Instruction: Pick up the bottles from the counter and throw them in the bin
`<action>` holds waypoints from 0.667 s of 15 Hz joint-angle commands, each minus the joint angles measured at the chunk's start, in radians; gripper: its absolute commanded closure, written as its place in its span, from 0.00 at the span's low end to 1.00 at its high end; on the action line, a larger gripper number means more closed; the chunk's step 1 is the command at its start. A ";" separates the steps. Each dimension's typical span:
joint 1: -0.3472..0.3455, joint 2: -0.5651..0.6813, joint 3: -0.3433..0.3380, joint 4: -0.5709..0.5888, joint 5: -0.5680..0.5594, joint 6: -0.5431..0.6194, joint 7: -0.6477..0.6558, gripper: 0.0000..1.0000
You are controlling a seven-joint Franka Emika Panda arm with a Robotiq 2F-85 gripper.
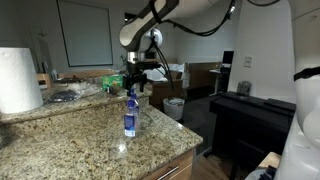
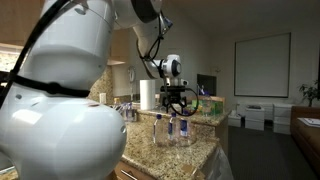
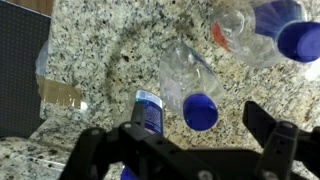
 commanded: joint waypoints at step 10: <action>-0.001 0.036 0.027 -0.006 -0.001 0.120 -0.024 0.66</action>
